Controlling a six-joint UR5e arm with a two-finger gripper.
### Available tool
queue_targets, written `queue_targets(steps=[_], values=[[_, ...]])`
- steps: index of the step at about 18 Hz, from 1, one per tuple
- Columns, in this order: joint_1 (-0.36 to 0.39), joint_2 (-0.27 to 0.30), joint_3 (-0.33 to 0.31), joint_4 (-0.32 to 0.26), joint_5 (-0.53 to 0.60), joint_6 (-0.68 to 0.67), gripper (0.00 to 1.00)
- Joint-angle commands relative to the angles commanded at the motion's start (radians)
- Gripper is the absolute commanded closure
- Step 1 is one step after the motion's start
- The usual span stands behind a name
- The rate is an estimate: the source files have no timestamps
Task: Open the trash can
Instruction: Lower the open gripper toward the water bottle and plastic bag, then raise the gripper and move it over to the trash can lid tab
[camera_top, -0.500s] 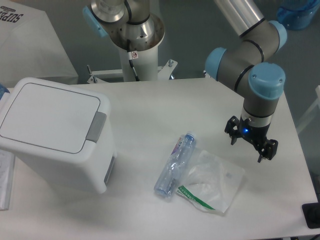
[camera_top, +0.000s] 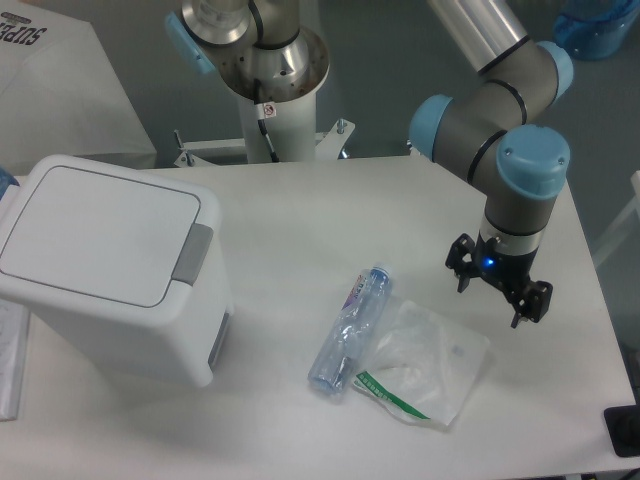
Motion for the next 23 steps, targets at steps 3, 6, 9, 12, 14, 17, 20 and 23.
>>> queue_targets(steps=[3, 6, 9, 12, 14, 17, 20, 23], values=[[-0.006, 0.024, 0.006, 0.015, -0.100, -0.166, 0.00], [-0.053, 0.043, 0.015, 0.023, -0.198, -0.477, 0.00], [-0.078, 0.040, 0.067, 0.046, -0.359, -0.706, 0.00], [-0.110, 0.035, 0.100, 0.046, -0.474, -0.852, 0.00], [-0.127, 0.043, 0.103, 0.045, -0.529, -0.866, 0.00], [-0.161, 0.070, 0.097, 0.041, -0.609, -0.915, 0.00], [-0.155, 0.146, 0.048, 0.034, -0.692, -0.926, 0.00], [-0.155, 0.242, -0.024, 0.031, -0.708, -0.915, 0.00]])
